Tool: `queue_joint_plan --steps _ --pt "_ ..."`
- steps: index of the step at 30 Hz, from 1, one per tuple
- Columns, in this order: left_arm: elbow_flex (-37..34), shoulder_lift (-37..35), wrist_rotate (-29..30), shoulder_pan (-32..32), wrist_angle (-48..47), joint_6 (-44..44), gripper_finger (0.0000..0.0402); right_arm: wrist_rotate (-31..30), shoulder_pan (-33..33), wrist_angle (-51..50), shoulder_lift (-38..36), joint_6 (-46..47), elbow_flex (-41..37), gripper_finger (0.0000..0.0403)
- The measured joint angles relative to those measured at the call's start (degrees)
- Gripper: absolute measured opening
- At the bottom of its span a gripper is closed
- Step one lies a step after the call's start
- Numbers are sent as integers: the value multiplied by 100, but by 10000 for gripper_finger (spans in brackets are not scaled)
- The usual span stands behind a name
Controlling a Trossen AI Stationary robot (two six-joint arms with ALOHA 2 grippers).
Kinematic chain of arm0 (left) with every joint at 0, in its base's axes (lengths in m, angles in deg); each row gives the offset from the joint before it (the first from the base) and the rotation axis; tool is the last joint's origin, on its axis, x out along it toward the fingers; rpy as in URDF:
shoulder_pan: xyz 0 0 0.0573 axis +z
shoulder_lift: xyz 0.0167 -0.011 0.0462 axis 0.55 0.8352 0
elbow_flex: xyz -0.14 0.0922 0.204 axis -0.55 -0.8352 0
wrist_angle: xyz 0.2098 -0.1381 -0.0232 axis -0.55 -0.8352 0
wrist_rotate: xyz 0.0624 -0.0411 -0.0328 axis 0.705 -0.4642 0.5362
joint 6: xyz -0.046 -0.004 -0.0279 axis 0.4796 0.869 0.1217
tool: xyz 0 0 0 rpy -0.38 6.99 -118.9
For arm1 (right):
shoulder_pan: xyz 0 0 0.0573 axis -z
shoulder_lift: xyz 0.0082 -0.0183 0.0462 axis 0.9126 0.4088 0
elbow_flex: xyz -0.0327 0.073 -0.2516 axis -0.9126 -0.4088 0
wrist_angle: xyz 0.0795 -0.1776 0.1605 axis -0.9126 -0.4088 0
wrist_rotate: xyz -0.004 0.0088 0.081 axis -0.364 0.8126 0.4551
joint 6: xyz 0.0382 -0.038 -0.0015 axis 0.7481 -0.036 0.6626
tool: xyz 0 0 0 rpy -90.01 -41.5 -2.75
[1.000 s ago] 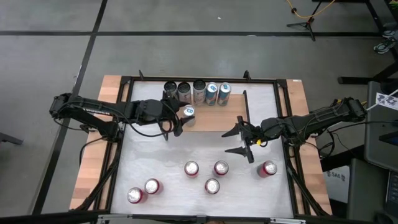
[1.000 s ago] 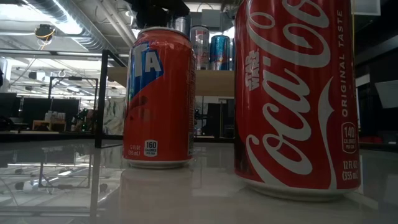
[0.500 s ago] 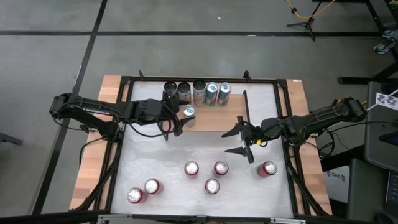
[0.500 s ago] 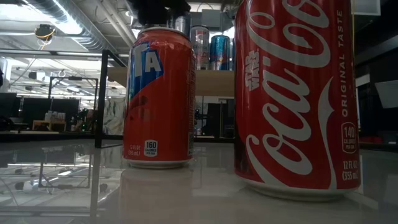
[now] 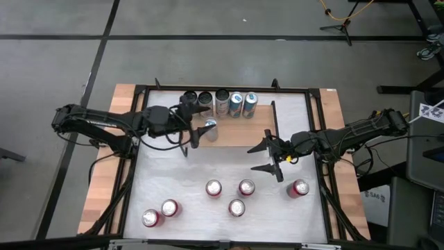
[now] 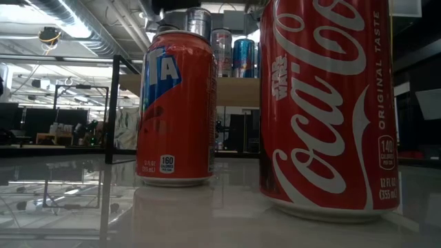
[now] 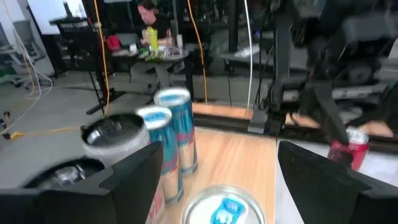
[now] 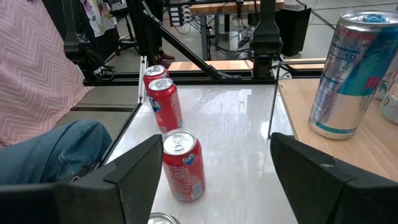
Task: Place canned beverage on shelf
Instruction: Put the blue soda can on the shelf
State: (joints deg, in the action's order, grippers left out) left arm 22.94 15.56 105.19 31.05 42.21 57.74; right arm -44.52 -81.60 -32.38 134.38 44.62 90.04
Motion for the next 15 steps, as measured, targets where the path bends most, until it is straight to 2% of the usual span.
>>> queue_joint_plan --steps 8,12,15 --pt "0 -728 -24 -233 -291 79 311 -3 -2 -31 0 -1 0 287" --pt "2 -1181 123 -434 -931 495 303 -9 -1 -29 0 -1 0 287" --pt "4 -1450 217 -589 -1641 927 293 -313 -2 -5 0 1 0 287"
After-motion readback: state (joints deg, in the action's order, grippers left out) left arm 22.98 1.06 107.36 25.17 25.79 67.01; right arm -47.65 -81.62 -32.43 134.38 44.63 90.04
